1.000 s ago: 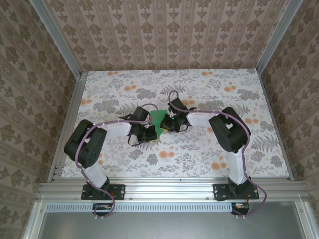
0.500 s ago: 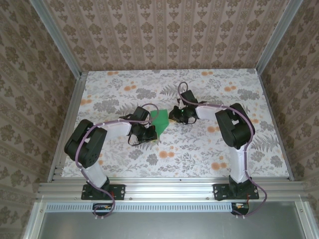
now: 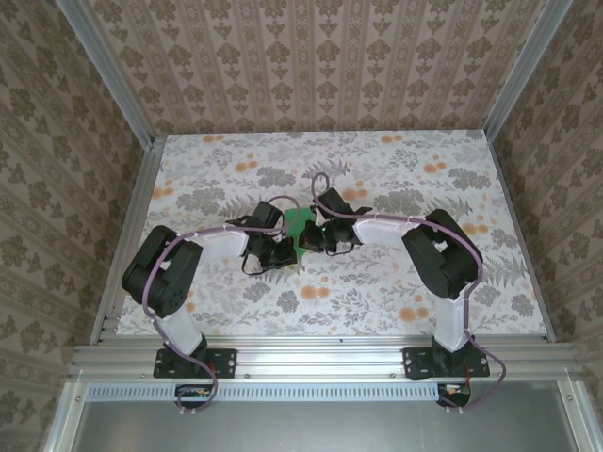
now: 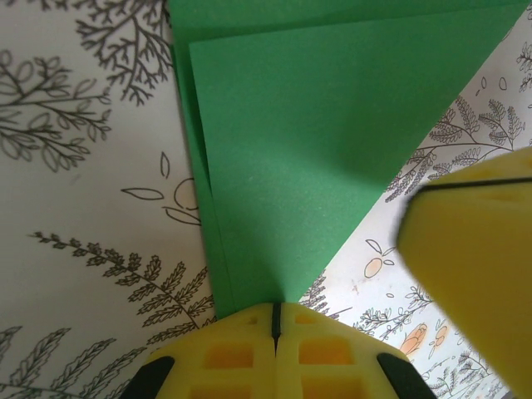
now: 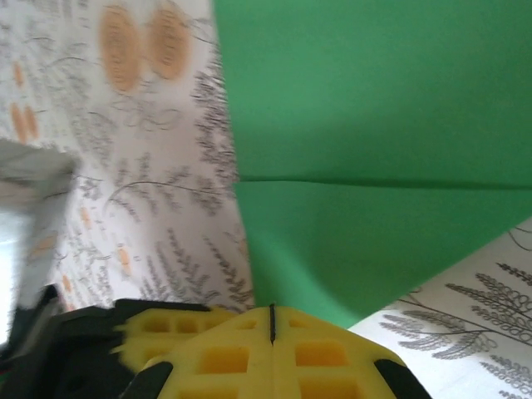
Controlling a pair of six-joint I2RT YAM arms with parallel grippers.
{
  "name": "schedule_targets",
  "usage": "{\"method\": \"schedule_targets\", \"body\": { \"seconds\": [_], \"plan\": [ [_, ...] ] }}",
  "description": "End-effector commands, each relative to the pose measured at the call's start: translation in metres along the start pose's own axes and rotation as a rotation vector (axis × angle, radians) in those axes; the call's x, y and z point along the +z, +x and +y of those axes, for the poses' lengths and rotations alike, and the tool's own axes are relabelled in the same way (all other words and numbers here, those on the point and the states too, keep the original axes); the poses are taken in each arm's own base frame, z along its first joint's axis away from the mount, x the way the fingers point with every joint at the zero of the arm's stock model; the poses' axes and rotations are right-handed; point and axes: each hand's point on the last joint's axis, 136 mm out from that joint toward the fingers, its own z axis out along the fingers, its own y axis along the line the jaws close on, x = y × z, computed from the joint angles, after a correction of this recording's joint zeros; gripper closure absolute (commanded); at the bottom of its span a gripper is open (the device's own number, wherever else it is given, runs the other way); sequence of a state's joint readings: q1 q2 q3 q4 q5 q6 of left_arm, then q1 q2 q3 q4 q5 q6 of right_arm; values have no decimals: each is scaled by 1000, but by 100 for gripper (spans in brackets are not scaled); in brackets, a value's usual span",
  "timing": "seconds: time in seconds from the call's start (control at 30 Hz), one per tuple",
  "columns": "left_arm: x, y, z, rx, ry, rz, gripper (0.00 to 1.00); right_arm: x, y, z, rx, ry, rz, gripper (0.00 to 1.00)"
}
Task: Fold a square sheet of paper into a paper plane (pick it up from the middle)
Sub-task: Third fold the triangle at the center of the table.
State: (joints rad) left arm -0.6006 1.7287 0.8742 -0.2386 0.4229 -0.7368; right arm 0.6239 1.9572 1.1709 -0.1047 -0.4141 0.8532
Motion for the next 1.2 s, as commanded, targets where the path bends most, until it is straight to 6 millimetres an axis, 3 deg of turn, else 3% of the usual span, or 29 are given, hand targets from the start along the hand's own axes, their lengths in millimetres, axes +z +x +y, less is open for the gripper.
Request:
{"method": "schedule_targets", "body": {
  "seconds": [0.0,0.47,0.63,0.87,1.17],
  "plan": [
    [14,40,60,-74,-205,133,100,11,10,-9,76,1,44,100],
    [13,39,59,-72,-203,131,100,26,37,-10,77,4,175,100],
    [13,40,60,-74,-205,132,100,25,36,-19,62,40,179,100],
    [12,46,64,-67,-217,152,100,16,-17,-53,58,144,44,100],
    [11,49,66,-59,-221,158,100,3,-84,-73,49,137,-64,99]
  ]
}}
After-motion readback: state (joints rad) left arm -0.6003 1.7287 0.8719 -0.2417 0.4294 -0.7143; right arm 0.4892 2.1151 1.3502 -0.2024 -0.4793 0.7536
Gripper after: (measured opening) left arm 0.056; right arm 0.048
